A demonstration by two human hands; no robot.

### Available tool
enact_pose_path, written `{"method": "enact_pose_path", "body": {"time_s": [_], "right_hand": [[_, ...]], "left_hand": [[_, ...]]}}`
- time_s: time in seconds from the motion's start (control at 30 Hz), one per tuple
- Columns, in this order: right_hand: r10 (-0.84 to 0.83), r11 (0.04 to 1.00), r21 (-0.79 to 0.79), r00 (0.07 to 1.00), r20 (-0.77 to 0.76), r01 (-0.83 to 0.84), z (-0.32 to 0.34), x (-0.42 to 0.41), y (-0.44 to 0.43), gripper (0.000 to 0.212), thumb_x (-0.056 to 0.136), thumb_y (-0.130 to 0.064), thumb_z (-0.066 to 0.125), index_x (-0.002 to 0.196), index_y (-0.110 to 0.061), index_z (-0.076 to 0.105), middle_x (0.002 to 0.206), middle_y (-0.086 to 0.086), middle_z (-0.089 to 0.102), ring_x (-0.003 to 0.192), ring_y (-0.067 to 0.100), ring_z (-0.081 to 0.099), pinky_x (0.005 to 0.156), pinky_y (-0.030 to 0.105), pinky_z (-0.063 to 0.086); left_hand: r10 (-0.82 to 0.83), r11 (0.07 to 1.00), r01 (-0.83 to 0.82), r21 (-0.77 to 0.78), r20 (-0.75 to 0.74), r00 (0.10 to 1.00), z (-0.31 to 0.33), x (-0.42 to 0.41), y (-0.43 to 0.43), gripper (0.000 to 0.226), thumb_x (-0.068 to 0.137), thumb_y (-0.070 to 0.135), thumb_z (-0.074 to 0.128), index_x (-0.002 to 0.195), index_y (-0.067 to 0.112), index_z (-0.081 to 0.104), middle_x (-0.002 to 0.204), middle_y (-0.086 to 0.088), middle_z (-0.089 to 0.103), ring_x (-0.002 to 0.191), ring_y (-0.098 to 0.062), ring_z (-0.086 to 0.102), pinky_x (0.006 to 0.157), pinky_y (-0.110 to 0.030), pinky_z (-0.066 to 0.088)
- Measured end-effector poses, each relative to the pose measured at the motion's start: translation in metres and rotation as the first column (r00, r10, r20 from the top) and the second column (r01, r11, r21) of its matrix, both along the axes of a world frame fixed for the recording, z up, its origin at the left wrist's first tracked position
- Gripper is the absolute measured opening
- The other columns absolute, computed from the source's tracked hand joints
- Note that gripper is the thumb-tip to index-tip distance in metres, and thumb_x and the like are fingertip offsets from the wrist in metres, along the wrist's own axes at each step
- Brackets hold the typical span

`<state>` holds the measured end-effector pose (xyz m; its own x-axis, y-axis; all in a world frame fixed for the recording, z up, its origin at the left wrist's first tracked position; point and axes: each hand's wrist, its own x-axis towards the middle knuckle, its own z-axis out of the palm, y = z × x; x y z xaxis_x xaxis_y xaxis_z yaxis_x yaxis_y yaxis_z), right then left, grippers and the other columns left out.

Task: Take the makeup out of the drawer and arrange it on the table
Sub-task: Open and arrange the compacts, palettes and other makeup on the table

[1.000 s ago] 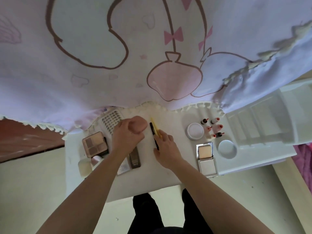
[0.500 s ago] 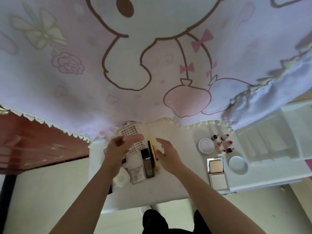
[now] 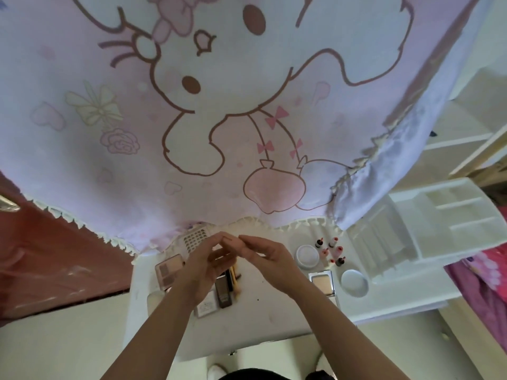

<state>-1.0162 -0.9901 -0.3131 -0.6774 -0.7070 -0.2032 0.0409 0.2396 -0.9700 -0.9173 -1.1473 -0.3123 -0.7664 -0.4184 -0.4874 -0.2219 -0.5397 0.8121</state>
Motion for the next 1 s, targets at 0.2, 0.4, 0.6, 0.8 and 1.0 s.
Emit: {"method": "enact_pose_path", "body": {"time_s": [0.2, 0.4, 0.6, 0.8, 1.0], "right_hand": [[0.022, 1.0, -0.016, 0.999, -0.041, -0.023, 0.005, 0.004, 0.012, 0.03, 0.092, -0.033, 0.071, 0.122, -0.032, 0.07, 0.118, -0.012, 0.072, 0.11, -0.002, 0.065, 0.095, 0.017, 0.052], [0.009, 1.0, -0.008, 0.999, -0.031, -0.009, 0.003, 0.004, 0.021, 0.034, 0.091, -0.036, 0.072, 0.123, -0.026, 0.071, 0.116, -0.01, 0.072, 0.109, -0.002, 0.066, 0.096, 0.02, 0.053], [0.035, 0.999, 0.031, 0.998, -0.05, -0.033, 0.009, 0.003, 0.027, 0.027, 0.094, -0.044, 0.065, 0.12, -0.04, 0.07, 0.116, -0.017, 0.072, 0.109, -0.005, 0.064, 0.099, 0.022, 0.051], [0.038, 0.999, 0.033, 0.991, -0.131, -0.034, 0.008, 0.004, 0.027, 0.029, 0.097, -0.051, 0.058, 0.123, -0.046, 0.067, 0.11, -0.018, 0.074, 0.106, 0.002, 0.068, 0.097, 0.034, 0.055], [0.016, 1.0, 0.005, 0.956, -0.292, -0.015, 0.014, 0.014, 0.024, 0.032, 0.101, -0.049, 0.048, 0.109, -0.08, 0.049, 0.105, -0.011, 0.075, 0.094, 0.005, 0.068, 0.085, 0.028, 0.056]], "left_hand": [[-0.142, 0.984, 0.129, -0.119, -0.108, 0.984, 0.015, -0.002, 0.014, 0.034, 0.095, 0.022, 0.053, 0.088, -0.011, 0.06, 0.105, -0.03, 0.059, 0.114, -0.047, 0.054, 0.106, -0.057, 0.044], [-0.179, 0.982, 0.17, -0.086, -0.11, 0.978, 0.01, -0.002, 0.017, 0.044, 0.083, 0.023, 0.066, 0.099, -0.016, 0.056, 0.11, -0.026, 0.059, 0.122, -0.045, 0.054, 0.106, -0.047, 0.046], [-0.174, 0.978, 0.168, -0.126, -0.037, 0.984, 0.011, -0.01, 0.029, 0.021, 0.082, 0.016, 0.067, 0.088, -0.004, 0.066, 0.141, 0.004, 0.052, 0.118, -0.02, 0.063, 0.103, -0.044, 0.049], [-0.121, 0.989, 0.12, -0.081, -0.008, 0.993, 0.014, -0.015, 0.037, 0.021, 0.078, 0.015, 0.071, 0.096, 0.007, 0.076, 0.148, -0.004, 0.047, 0.112, -0.023, 0.065, 0.096, -0.041, 0.054], [-0.12, 0.991, 0.121, -0.05, 0.022, 0.993, 0.024, -0.018, 0.036, 0.033, 0.051, 0.029, 0.077, 0.083, 0.023, 0.081, 0.145, -0.014, 0.05, 0.117, -0.03, 0.061, 0.096, -0.043, 0.053]]}}
